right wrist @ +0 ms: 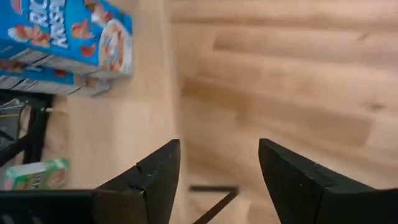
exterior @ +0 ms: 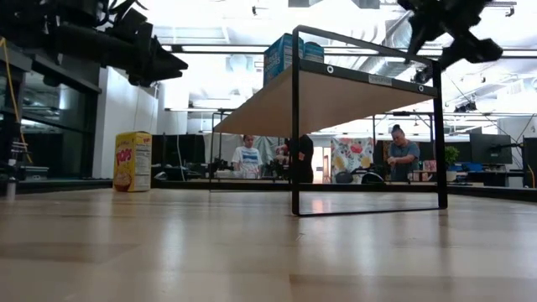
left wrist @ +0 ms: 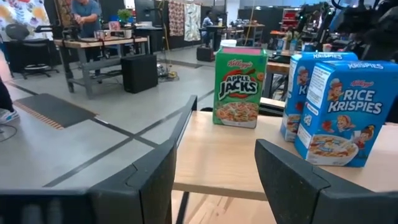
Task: Stack cereal on shelf
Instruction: Put the bottom yellow cereal box on the shelf
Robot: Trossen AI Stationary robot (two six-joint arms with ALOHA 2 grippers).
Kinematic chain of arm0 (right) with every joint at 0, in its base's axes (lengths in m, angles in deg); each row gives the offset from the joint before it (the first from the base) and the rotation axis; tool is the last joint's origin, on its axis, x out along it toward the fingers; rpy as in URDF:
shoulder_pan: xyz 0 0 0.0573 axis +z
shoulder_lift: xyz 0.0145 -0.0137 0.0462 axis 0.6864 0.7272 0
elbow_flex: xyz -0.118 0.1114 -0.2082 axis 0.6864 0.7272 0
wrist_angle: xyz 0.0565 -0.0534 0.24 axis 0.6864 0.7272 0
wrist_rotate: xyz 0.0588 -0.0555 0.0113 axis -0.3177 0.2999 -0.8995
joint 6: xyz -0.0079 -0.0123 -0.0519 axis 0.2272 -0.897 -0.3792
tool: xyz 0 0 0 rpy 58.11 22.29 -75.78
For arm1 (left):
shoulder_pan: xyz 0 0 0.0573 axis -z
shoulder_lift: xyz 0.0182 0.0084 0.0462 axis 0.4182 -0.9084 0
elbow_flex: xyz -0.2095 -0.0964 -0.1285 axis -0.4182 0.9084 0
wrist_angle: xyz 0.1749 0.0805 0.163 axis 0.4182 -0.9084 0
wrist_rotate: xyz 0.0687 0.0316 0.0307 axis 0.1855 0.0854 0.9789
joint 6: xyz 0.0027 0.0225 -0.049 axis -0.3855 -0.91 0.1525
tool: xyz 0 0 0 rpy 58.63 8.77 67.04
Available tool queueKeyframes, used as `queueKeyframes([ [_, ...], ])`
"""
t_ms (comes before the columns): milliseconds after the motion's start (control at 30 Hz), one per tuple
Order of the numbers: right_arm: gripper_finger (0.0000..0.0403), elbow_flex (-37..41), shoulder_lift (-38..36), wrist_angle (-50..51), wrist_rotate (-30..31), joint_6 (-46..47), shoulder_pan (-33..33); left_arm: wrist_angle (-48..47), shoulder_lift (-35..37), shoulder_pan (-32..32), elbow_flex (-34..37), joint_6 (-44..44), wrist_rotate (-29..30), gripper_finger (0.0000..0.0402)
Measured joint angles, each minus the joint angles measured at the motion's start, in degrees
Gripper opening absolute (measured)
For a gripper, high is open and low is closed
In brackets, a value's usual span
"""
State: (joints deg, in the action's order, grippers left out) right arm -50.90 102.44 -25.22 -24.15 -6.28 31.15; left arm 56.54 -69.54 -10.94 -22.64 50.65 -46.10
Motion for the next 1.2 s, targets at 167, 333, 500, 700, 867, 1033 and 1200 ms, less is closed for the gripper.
queueKeyframes([
  [167, 0.0211, -5.6, 7.2, 3.8, -0.1, 10.2, 8.6, 0.2, 0.0, 0.1, 0.0, -0.3, -0.1, 0.0208],
  [333, 0.0211, -12.3, 16.3, 16.1, 0.7, 22.9, 17.8, 0.2, 0.0, 0.1, 0.0, -1.2, -0.1, 0.0208],
  [500, 0.0211, -17.6, 24.6, 24.6, -2.8, 33.5, 26.0, 1.5, 0.0, 0.0, 0.0, -2.7, -0.2, 0.0208],
  [700, 0.0211, -22.6, 31.7, 27.7, -12.5, 43.3, 35.9, 1.4, 0.0, 0.0, 0.0, -3.6, -0.2, 0.0208],
  [867, 0.0211, -23.2, 35.0, 27.2, -20.7, 53.1, 44.7, 1.4, 0.0, 0.0, 0.0, -3.5, -0.2, 0.0208],
  [1033, 0.0211, -23.1, 35.7, 21.5, -17.4, 65.8, 53.1, 1.4, 0.0, 0.0, 0.0, -3.2, -0.2, 0.0208],
  [1200, 0.0211, -23.1, 36.8, 20.6, -13.5, 71.6, 57.7, 2.0, 0.0, 0.0, 0.0, -3.2, -0.2, 0.0208],
])
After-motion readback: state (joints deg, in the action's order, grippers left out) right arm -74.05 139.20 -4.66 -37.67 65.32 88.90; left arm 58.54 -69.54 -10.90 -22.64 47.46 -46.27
